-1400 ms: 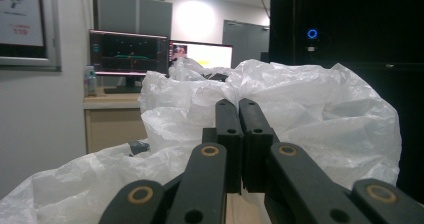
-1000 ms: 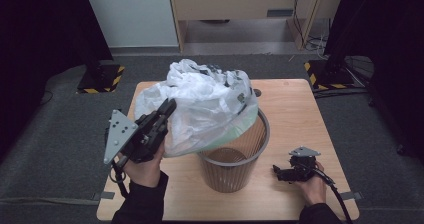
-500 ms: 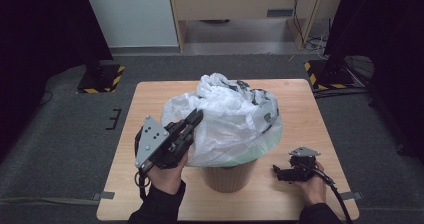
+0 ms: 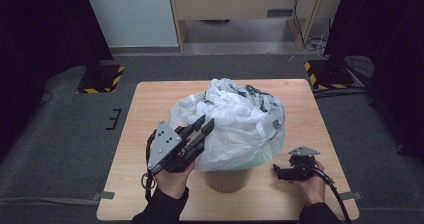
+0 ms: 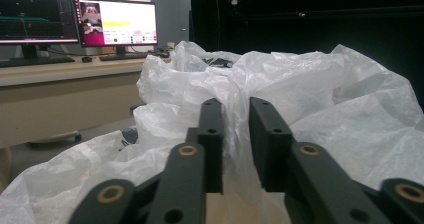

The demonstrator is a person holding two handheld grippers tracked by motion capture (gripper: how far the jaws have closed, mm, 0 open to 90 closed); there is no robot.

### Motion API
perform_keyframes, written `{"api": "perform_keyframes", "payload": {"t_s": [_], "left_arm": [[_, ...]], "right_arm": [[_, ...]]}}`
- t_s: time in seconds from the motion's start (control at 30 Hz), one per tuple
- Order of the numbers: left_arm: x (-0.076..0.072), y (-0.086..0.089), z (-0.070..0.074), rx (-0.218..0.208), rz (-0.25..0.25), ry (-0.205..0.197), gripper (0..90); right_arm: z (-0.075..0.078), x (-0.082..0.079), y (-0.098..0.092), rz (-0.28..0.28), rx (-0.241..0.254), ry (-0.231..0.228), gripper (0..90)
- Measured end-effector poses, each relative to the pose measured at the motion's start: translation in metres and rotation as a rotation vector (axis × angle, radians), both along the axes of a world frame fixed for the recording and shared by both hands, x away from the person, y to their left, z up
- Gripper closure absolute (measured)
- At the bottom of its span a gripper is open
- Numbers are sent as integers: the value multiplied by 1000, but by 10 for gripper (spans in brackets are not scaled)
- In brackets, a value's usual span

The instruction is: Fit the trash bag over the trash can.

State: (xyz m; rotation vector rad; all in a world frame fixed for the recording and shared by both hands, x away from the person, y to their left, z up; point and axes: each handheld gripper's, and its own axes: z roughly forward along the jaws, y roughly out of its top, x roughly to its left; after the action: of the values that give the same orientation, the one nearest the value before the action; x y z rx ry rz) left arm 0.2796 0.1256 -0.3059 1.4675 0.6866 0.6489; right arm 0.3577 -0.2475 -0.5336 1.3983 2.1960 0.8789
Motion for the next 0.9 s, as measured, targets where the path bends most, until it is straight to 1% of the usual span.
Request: {"api": "perform_keyframes", "payload": {"t_s": [0.03, 0.1, 0.17, 0.27, 0.37, 0.43, 0.53, 0.6, 0.7, 0.8, 0.87, 0.9], "left_arm": [[-1, 1, 1, -5, -4, 2, 709], [-2, 4, 2, -9, -7, 0, 671], [-5, 8, 4, -18, -5, -4, 625], [-8, 15, 7, -28, -6, -3, 593], [-12, 22, 10, -27, 5, -9, 575], [-12, 26, 10, -31, 15, -9, 566], [-10, 30, 10, -44, 26, -7, 564], [-8, 31, 9, -50, 32, -5, 564], [-7, 32, 9, -43, 38, -8, 563], [-7, 33, 9, -48, 43, -9, 561], [-6, 33, 9, -54, 46, -9, 559], [-6, 34, 9, -50, 48, -9, 559]], "right_arm": [[1, 0, 0, -4, -4, 2, 98], [4, 0, 1, -5, 4, -9, 109], [9, 0, 1, -11, 15, -42, 118], [17, -1, -2, -37, 51, -89, 139], [22, -2, -7, -66, 75, -119, 141], [24, -2, -10, -85, 91, -128, 143], [25, -2, -12, -100, 92, -137, 142], [25, -2, -12, -99, 87, -136, 141], [24, -2, -11, -90, 77, -140, 141], [25, -2, -11, -92, 78, -140, 138], [24, -2, -12, -88, 70, -141, 136], [24, -2, -11, -87, 68, -140, 136]]}}
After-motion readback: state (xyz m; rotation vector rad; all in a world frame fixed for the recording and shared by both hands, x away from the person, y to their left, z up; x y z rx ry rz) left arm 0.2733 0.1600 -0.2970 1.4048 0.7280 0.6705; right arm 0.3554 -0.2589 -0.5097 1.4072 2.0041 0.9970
